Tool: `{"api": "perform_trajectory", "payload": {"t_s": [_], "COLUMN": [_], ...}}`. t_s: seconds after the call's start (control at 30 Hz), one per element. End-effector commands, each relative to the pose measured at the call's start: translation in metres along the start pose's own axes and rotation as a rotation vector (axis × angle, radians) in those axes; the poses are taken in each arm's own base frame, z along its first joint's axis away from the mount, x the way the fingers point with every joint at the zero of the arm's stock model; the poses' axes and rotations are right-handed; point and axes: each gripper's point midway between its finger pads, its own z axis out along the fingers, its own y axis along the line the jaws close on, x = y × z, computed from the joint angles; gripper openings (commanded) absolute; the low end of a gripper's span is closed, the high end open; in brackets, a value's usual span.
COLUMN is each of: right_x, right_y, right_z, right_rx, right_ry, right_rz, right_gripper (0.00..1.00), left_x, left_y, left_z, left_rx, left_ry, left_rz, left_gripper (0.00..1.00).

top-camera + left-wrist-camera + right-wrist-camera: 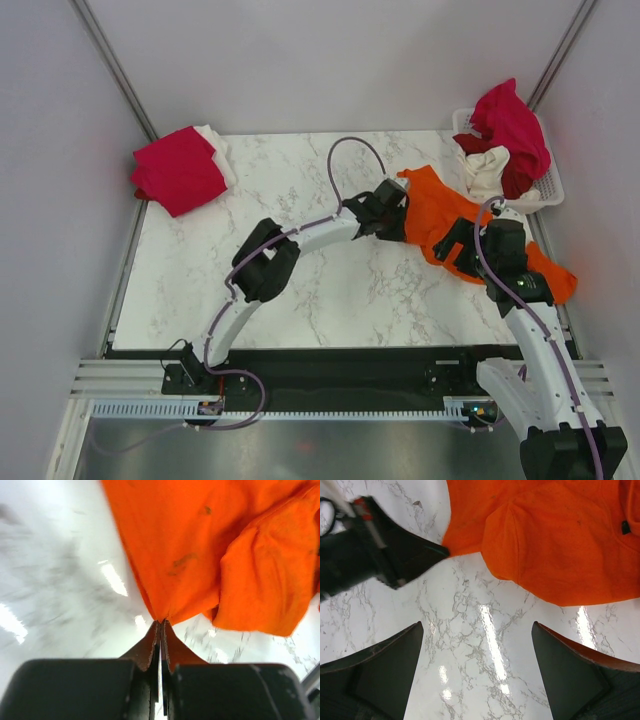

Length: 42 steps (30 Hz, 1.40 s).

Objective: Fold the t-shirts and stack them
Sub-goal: Flatten the tshirt out

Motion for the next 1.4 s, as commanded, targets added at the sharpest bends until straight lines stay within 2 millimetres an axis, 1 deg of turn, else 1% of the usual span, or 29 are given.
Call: {"api": "perform_trajectory", "payload": {"t_s": [0.0, 0.03, 0.07, 0.13, 0.17, 0.23, 0.27, 0.3, 0.33, 0.4, 0.43, 0.53, 0.63, 0.8, 0.87, 0.9, 0.93, 0.97, 1.0, 1.03, 1.07, 1.1, 1.13, 1.17, 1.2, 1.27, 1.3, 1.33, 1.37], "right_x": [-0.018, -0.025, -0.029, -0.035, -0.04, -0.042, -0.043, -0.042, -0.037, -0.031, -0.022, -0.003, 0.018, 0.036, 0.024, 0.029, 0.008, 0.011, -0.014, -0.021, -0.027, -0.021, -0.044, -0.031, -0.052, -0.056, -0.044, -0.063, -0.051], "right_y": [0.012, 0.015, 0.018, 0.022, 0.024, 0.027, 0.028, 0.028, 0.027, 0.024, 0.021, 0.018, 0.032, 0.055, 0.077, 0.073, 0.084, 0.08, 0.091, 0.093, 0.096, 0.088, 0.098, 0.091, 0.107, 0.119, 0.117, 0.133, 0.132], "right_z": [-0.004, -0.008, -0.011, -0.014, -0.017, -0.019, -0.02, -0.019, -0.017, -0.014, -0.009, 0.003, 0.017, 0.044, 0.055, 0.073, 0.08, 0.1, 0.108, 0.119, 0.129, 0.154, 0.164, 0.19, 0.199, 0.218, 0.24, 0.243, 0.26], "right_rx": [-0.033, -0.041, -0.047, -0.056, -0.061, -0.069, -0.072, -0.073, -0.07, -0.066, -0.062, -0.076, -0.171, -0.167, -0.196, -0.147, -0.144, -0.1, -0.09, -0.073, -0.059, -0.007, 0.011, 0.05, 0.039, 0.043, 0.072, 0.062, 0.083], "right_ry": [-0.04, -0.057, -0.065, -0.08, -0.091, -0.094, -0.092, -0.09, -0.076, -0.056, -0.034, 0.025, 0.12, 0.217, 0.199, 0.237, 0.199, 0.23, 0.171, 0.164, 0.16, 0.194, 0.147, 0.201, 0.173, 0.182, 0.215, 0.18, 0.211], "right_rz": [-0.004, -0.003, -0.001, 0.001, 0.002, 0.006, 0.008, 0.012, 0.017, 0.024, 0.028, 0.027, 0.01, -0.104, -0.141, -0.146, -0.151, -0.164, -0.174, -0.18, -0.195, -0.22, -0.231, -0.248, -0.259, -0.291, -0.315, -0.34, -0.368], "right_gripper": [0.98, 0.98, 0.98, 0.98, 0.98, 0.98, 0.98, 0.98, 0.98, 0.98, 0.98, 0.98, 0.98, 0.98, 0.98, 0.98, 0.98, 0.98, 0.98, 0.98, 0.98, 0.98, 0.98, 0.98, 0.98, 0.97, 0.97, 0.97, 0.97], "left_x": [-0.112, -0.124, -0.142, -0.149, -0.149, -0.138, -0.114, -0.107, -0.076, -0.052, -0.022, 0.028, 0.061, 0.075, 0.075, 0.076, 0.074, 0.074, 0.072, 0.072, 0.073, 0.072, 0.071, 0.069, 0.068, 0.068, 0.068, 0.069, 0.069], "left_y": [0.002, 0.01, 0.025, 0.042, 0.064, 0.083, 0.111, 0.109, 0.128, 0.135, 0.15, 0.16, 0.162, 0.158, 0.156, 0.155, 0.154, 0.153, 0.151, 0.151, 0.151, 0.151, 0.151, 0.153, 0.152, 0.151, 0.151, 0.152, 0.152], "left_z": [-0.118, -0.14, -0.188, -0.226, -0.264, -0.294, -0.295, -0.325, -0.319, -0.341, -0.331, -0.329, -0.331, -0.349, -0.357, -0.36, -0.364, -0.368, -0.371, -0.374, -0.378, -0.38, -0.383, -0.387, -0.389, -0.389, -0.389, -0.387, -0.387], "left_rx": [-0.01, -0.024, -0.046, -0.071, -0.123, -0.153, -0.196, -0.185, -0.219, -0.227, -0.255, -0.241, -0.22, -0.215, -0.216, -0.217, -0.215, -0.215, -0.215, -0.216, -0.218, -0.223, -0.228, -0.243, -0.239, -0.232, -0.232, -0.231, -0.232], "left_ry": [-0.242, -0.277, -0.346, -0.39, -0.434, -0.45, -0.405, -0.444, -0.388, -0.402, -0.342, -0.27, -0.22, -0.202, -0.197, -0.196, -0.199, -0.199, -0.206, -0.206, -0.206, -0.209, -0.215, -0.229, -0.234, -0.231, -0.23, -0.224, -0.222], "left_rz": [0.045, 0.041, 0.03, 0.025, 0.02, 0.003, -0.027, -0.029, -0.047, -0.056, -0.074, -0.1, -0.114, -0.088, -0.063, -0.052, -0.032, -0.023, -0.012, 0.008, 0.018, 0.029, 0.048, 0.052, 0.06, 0.086, 0.089, 0.093, 0.094], "left_gripper": [0.02, 0.02, 0.02, 0.02, 0.02, 0.02, 0.02, 0.02, 0.02, 0.02, 0.02, 0.02, 0.02, 0.02, 0.02, 0.02, 0.02, 0.02, 0.02, 0.02, 0.02, 0.02, 0.02, 0.02, 0.02, 0.02, 0.02, 0.02, 0.02]}}
